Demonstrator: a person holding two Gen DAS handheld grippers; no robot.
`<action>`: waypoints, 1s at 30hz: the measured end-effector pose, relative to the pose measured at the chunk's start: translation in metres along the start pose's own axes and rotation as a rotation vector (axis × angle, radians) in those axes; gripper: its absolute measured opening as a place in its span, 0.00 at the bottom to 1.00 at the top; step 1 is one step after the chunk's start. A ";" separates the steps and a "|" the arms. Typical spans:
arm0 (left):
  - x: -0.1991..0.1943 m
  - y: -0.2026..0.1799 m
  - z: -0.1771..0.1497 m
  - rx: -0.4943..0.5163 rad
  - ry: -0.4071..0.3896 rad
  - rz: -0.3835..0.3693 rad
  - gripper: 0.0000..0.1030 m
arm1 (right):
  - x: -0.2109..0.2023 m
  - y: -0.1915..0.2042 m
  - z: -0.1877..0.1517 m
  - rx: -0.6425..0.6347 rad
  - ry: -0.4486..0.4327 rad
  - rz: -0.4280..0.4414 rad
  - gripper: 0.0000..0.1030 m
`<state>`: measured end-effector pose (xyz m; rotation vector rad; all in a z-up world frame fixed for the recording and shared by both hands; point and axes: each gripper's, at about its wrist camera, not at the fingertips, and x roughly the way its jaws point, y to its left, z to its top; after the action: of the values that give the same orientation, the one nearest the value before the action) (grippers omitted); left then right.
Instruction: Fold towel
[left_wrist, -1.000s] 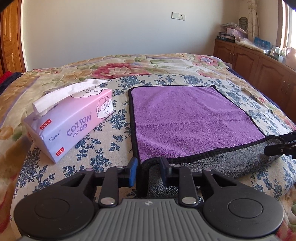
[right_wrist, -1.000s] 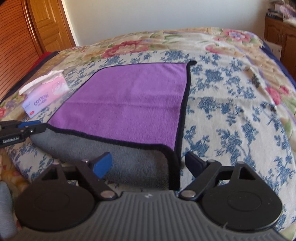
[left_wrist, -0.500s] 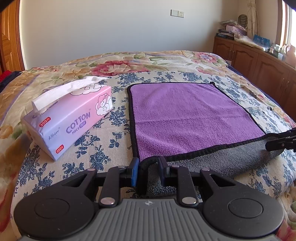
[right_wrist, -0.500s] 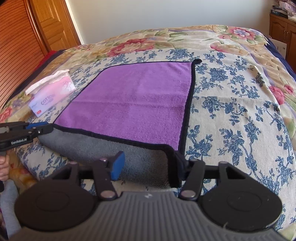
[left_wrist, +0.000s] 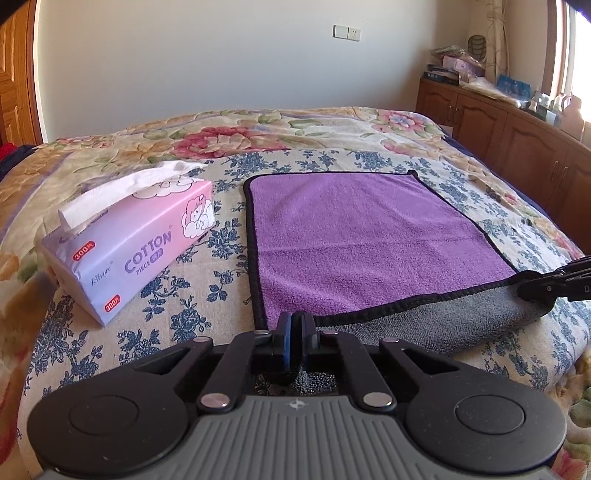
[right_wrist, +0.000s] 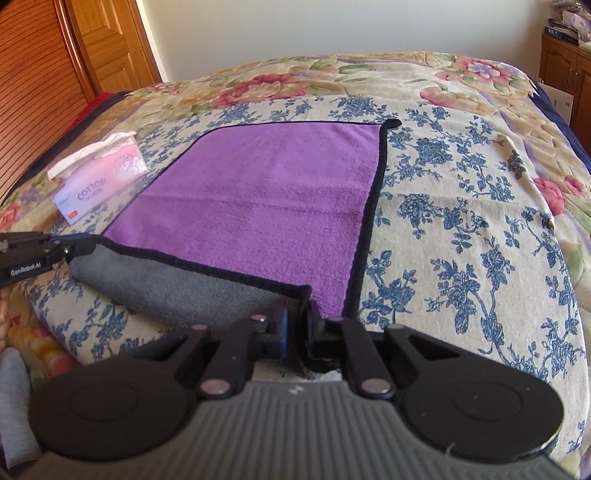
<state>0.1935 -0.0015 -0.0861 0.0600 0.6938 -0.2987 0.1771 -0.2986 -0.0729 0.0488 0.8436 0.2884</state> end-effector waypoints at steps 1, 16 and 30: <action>-0.001 0.000 0.001 0.000 -0.004 0.000 0.06 | 0.000 0.000 0.000 0.000 -0.001 0.000 0.09; -0.013 -0.001 0.010 -0.016 -0.073 -0.004 0.06 | -0.011 -0.001 0.006 0.001 -0.077 0.006 0.04; -0.024 -0.003 0.019 -0.027 -0.146 -0.005 0.06 | -0.022 -0.001 0.012 0.008 -0.169 0.003 0.04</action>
<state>0.1865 -0.0011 -0.0560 0.0109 0.5531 -0.2953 0.1723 -0.3051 -0.0487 0.0809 0.6768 0.2796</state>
